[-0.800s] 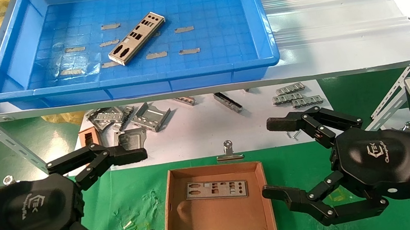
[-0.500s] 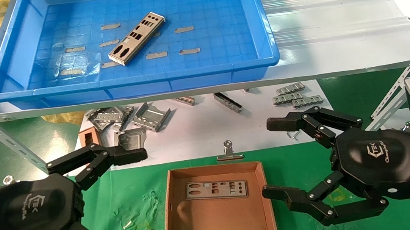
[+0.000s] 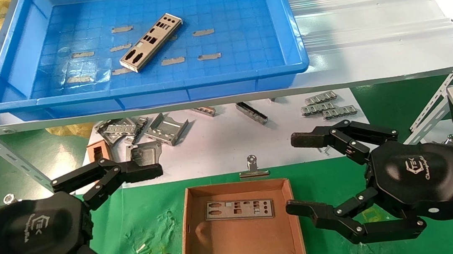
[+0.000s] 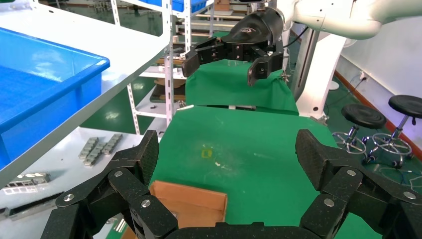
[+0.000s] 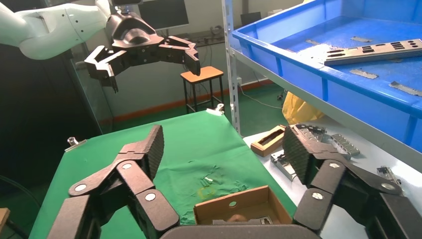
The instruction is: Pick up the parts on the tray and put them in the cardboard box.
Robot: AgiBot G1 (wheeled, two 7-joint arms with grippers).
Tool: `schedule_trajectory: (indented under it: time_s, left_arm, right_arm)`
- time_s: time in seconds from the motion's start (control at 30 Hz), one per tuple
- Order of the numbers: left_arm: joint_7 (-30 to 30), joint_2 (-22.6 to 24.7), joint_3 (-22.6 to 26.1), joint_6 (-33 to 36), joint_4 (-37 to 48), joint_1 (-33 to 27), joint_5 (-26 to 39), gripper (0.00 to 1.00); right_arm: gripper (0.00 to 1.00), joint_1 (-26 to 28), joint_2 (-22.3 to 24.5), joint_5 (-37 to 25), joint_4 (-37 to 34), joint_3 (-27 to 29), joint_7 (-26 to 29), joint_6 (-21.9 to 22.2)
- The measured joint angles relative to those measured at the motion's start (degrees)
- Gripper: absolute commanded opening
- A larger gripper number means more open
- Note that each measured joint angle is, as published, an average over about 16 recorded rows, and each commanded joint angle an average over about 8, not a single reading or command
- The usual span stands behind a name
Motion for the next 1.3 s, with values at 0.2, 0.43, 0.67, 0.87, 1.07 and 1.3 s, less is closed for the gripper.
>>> schedule_trajectory:
  time_s: [0.2,0.43,0.67,0.87,1.07,1.3]
  left_arm:
    - [0.0,0.0,0.0,0.0,0.0,0.0,0.0,1.0]
    - [0.0,0.0,0.0,0.0,0.0,0.0,0.0,1.0]
    - [-0.01,-0.01,-0.01,0.0,-0.01,0.01,0.0,1.0]
    - [-0.01,0.16,-0.04,-0.11,0.11,-0.58,0.11,1.0]
    - [-0.84,2.17,0.82,-1.01,3.0,-5.84,2.34,1.0]
    - [-2.59,7.91,3.98,-3.6,13.04,-18.83,9.35,1.0]
  right_arm:
    - [0.0,0.0,0.0,0.0,0.0,0.0,0.0,0.0]
    - [0.0,0.0,0.0,0.0,0.0,0.0,0.0,0.0]
    - [0.0,0.0,0.0,0.0,0.0,0.0,0.0,0.0]
    - [0.0,0.0,0.0,0.0,0.0,0.0,0.0,0.0]
    - [0.0,0.0,0.0,0.0,0.0,0.0,0.0,0.0]
    - [0.0,0.0,0.0,0.0,0.0,0.0,0.0,0.0]
